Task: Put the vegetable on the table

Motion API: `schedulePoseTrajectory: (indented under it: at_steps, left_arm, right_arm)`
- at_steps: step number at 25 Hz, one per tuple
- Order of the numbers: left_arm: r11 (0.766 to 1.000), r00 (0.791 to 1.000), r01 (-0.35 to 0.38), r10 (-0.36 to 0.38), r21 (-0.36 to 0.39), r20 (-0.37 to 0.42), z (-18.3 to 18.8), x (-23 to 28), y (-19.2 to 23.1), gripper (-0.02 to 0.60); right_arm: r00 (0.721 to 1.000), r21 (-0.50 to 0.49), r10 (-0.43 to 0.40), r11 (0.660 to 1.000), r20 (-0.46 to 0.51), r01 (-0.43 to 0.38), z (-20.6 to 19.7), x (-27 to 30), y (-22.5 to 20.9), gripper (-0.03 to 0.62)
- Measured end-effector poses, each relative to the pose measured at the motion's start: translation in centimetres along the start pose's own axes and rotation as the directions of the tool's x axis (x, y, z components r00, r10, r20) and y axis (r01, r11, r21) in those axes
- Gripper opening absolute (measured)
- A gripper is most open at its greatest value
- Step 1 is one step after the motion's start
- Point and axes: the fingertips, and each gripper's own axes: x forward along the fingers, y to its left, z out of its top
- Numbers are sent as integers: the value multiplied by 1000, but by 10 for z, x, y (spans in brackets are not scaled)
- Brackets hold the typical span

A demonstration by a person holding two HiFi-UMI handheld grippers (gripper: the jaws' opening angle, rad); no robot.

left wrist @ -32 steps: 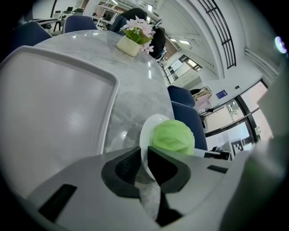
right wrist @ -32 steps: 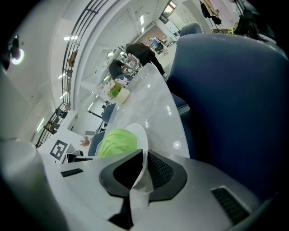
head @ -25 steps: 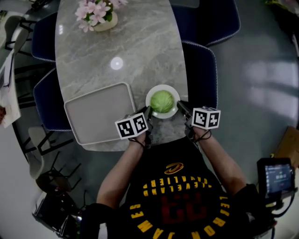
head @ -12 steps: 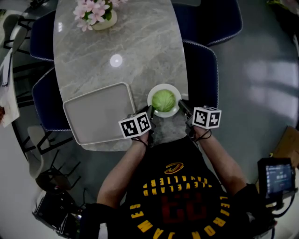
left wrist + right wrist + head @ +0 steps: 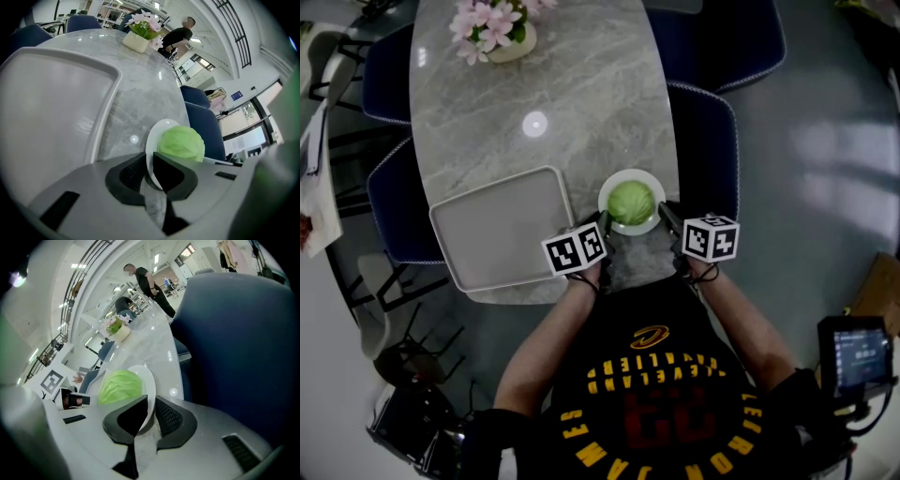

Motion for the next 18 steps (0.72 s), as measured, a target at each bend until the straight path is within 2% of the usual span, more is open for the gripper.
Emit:
schedulePoseTrajectory:
  at_steps: [2,4,10,15,18]
  left_arm:
    - [1000,1000,-4,4,9,-2,0,1,0,43]
    - [999,1000,-15,15,32,-3,1,2,0,43]
    - [994,998,-55,54,95,10,5,0,0,43]
    - [977,994,-96,83,189,75,16,-17,-5,43]
    - [970,990,-112,90,216,111,24,-31,-4,43]
  right_arm:
    - [1000,-25,-17,1000,1,17,0,1,-1,41]
    - [1000,-7,-23,1000,9,23,0,1,-4,41]
    - [994,-26,-77,997,84,79,17,-11,-8,41]
    - [984,-66,-72,994,161,84,32,-27,11,41]
    - [975,-107,-78,989,209,102,39,-33,26,41]
